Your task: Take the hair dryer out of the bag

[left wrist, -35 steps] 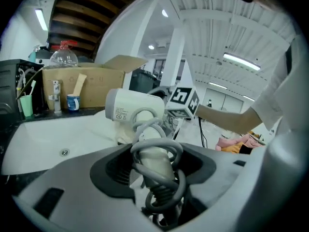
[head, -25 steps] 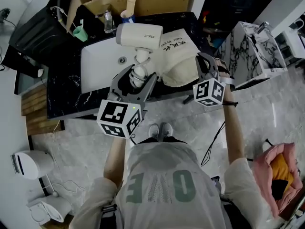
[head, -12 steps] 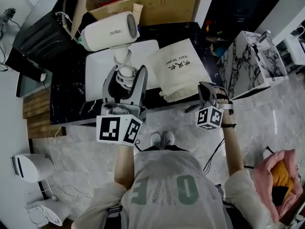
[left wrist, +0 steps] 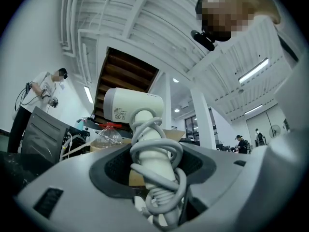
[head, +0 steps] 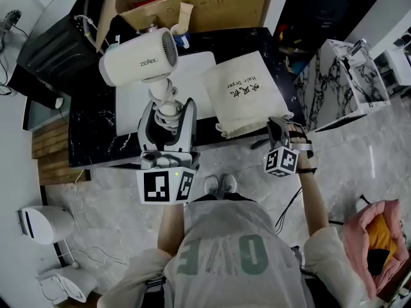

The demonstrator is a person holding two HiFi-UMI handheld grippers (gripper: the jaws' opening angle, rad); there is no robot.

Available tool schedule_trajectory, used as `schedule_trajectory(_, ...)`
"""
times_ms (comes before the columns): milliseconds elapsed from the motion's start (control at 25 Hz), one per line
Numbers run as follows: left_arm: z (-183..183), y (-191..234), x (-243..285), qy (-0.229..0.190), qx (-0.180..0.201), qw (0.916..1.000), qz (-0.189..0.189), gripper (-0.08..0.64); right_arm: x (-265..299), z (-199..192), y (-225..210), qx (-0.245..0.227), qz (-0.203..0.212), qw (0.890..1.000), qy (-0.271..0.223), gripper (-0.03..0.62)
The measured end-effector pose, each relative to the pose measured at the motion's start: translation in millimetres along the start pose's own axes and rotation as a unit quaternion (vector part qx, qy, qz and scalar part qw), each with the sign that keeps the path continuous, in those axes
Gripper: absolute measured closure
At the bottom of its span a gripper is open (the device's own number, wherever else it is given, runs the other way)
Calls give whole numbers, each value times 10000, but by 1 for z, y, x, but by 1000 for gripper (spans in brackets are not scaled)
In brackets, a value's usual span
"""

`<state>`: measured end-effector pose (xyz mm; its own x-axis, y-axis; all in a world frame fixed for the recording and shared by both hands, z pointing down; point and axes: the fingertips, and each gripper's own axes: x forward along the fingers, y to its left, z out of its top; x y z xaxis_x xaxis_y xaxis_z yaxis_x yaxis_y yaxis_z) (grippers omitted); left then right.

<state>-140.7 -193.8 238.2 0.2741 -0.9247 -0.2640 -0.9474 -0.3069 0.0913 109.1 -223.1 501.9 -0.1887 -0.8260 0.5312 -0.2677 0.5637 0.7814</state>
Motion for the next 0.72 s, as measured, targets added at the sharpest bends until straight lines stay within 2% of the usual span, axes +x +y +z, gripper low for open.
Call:
schedule_trajectory(240, 0, 5, 0, 10, -41, 10000, 71, 279, 3, -4, 5, -33, 115, 9999, 27, 548)
schedule_trajectory(320, 0, 7, 0, 14, -77, 9999, 85, 279, 3, -4, 5, 91, 196, 9998, 26, 548)
schedule_trajectory(440, -1, 9, 1, 53, -85, 9999, 104, 279, 0, -1, -2, 804, 416, 9959, -58, 546)
schedule_trajectory(560, -1, 10, 2, 76, -21, 9999, 102, 279, -9, 6, -24, 1529, 411, 9871, -248, 540)
schedule_trajectory(600, 0, 10, 2, 70, 6, 9999, 103, 279, -12, 8, -32, 1638, 377, 9854, -285, 524)
schedule_trajectory(680, 1, 11, 3, 47, 35, 9999, 103, 279, -16, 12, -49, 1795, 318, 9827, -320, 437)
schedule_trajectory(720, 2, 11, 3, 32, 35, 9999, 102, 279, -18, 14, -59, 1869, 272, 9814, -352, 428)
